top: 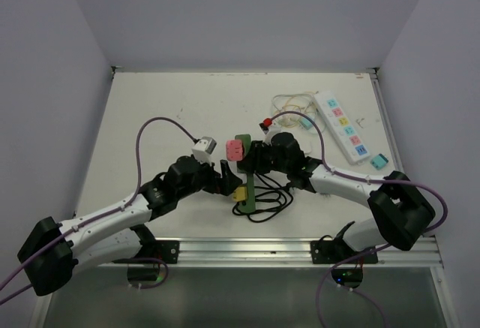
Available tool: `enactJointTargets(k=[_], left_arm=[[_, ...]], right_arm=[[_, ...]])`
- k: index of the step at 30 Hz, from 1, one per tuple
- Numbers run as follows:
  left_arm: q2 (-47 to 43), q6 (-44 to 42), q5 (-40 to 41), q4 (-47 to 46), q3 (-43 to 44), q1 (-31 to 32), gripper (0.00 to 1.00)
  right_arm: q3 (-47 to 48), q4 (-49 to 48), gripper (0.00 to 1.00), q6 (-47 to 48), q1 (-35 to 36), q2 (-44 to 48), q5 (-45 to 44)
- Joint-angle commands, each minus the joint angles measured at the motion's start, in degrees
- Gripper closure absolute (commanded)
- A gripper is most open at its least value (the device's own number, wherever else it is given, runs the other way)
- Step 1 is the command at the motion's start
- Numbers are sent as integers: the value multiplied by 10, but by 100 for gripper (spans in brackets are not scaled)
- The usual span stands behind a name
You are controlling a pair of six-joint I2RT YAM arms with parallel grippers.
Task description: Pull the plug off the socket
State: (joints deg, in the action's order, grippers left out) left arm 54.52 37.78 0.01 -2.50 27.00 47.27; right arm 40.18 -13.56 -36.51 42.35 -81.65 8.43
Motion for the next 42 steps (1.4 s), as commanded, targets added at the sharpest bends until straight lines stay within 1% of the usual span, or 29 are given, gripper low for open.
enactJointTargets(k=[1,7,10,12,16,19,20,22,23,25,26,28,29,31,32,38,42], left_arm=[[16,-16,-27,-22,18,-4,0],[38,-3,-50,-53,7,-4,1],[48,2,-54,-64,2,-3,3],[54,5,-54,-74,1,-3,8],[66,11,-51,-88,-1,-4,11],[70,19,-48,-101,-8,-3,21],[70,25,-48,-106,-11,-4,28],[70,29,-51,-110,-14,-3,35],[70,32,-52,-110,-15,-4,43],[66,33,-51,-107,-19,-4,52],[63,33,-49,-105,-20,-4,61],[56,33,-47,-97,-22,-4,72],[48,34,-43,-94,-23,-4,84],[38,34,-34,-81,-25,-4,97],[26,35,-31,-76,-26,-4,100],[-27,44,-14,-44,-37,-4,100],[-56,48,-5,-21,-45,-3,100]], right_arm=[[28,-45,100,32,-3,29,33],[29,-50,100,36,-3,30,37],[29,-53,100,36,-3,30,38],[28,-56,100,35,-3,29,41],[28,-58,100,35,-3,32,44],[26,-58,100,39,-3,36,44],[26,-57,100,40,-3,37,42],[23,-56,100,43,-2,37,39],[23,-55,100,43,-2,38,37],[21,-52,100,47,-3,39,32],[20,-51,100,50,-3,40,29],[17,-44,100,58,-3,43,13],[17,-39,100,70,-3,47,5],[13,-22,100,82,-4,50,-12],[12,-15,100,96,-3,54,-37],[4,32,100,147,-9,63,-114],[-5,42,100,161,-25,64,-126]])
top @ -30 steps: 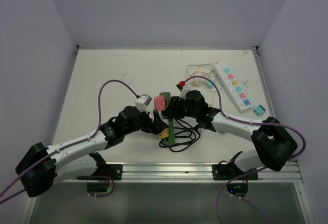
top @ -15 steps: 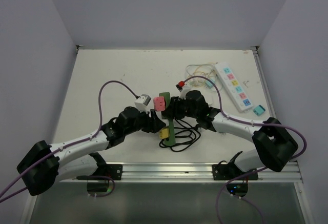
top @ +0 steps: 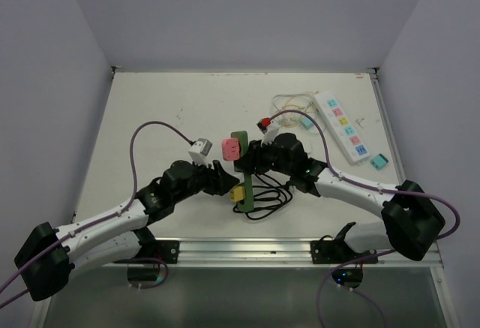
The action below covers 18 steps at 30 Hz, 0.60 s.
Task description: Pull the plug off the socket
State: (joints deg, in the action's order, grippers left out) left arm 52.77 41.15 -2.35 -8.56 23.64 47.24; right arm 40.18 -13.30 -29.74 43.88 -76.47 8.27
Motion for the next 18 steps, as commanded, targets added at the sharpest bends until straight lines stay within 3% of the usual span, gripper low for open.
enactJointTargets(k=[1,7,18], left_arm=[[-49,16,20,49,-12,-4,100],[-81,24,21,112,-1,-4,100],[-130,34,64,249,96,-4,100]], right_arm=[[-5,47,100,98,-44,8,-130],[2,75,100,129,-46,4,-161],[17,103,100,119,-55,0,-152]])
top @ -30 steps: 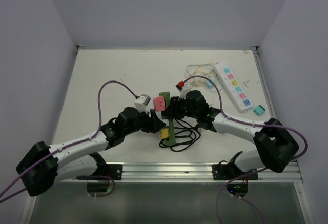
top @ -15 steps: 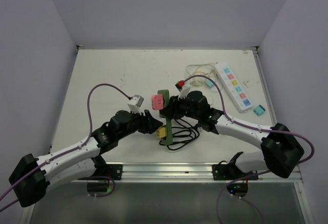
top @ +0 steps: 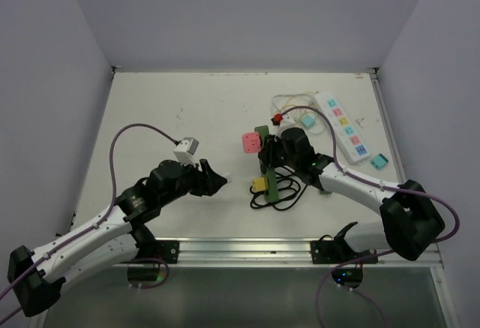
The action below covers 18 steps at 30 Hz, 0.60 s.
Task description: Pull the plug off the socket
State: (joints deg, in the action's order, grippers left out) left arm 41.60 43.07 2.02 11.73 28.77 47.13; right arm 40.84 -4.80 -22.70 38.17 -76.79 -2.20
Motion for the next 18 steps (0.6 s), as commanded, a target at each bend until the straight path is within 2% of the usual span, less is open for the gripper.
enactJointTargets(k=[1,5,11,14,18], left_arm=[[-23,17,22,63,51,-3,100],[-23,9,56,99,91,-3,100],[25,-16,168,106,94,-5,100],[70,-33,225,68,82,-15,100],[140,-65,260,-54,61,-37,100]], right_arm=[[11,18,100,42,-2,5,-41],[13,11,100,25,-5,21,-7],[9,3,100,2,-25,45,47],[6,0,100,-2,-27,50,64],[-8,-29,100,1,-28,53,84]])
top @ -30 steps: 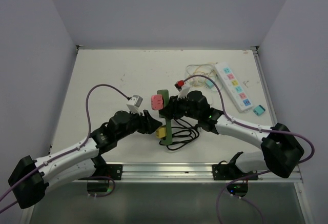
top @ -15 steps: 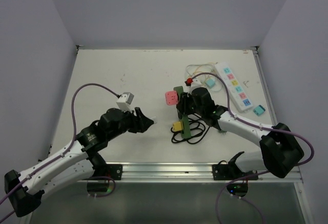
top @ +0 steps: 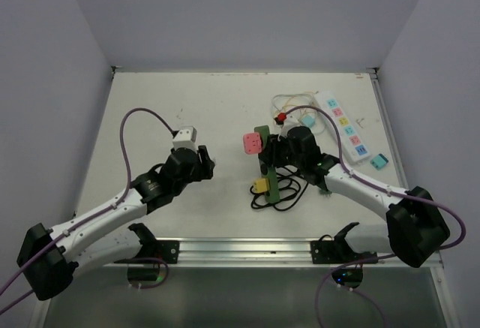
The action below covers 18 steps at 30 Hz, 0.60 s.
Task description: Pull the plug off the socket
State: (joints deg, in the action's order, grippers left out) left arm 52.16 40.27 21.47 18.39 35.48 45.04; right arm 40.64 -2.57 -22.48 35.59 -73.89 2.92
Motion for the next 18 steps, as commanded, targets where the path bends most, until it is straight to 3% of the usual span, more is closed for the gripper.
enactJointTargets(k=[1,7,12,18], left_arm=[[50,-42,71,-135,-6,-23,100],[191,-67,97,-261,15,-83,100],[335,-71,116,-283,94,-127,100],[444,-75,187,-287,172,-137,100]], right_arm=[[-10,-58,100,-2,-2,23,37],[-31,-87,100,-1,-3,18,70],[-38,-96,100,7,-9,9,83],[-50,-126,100,9,-18,-5,105]])
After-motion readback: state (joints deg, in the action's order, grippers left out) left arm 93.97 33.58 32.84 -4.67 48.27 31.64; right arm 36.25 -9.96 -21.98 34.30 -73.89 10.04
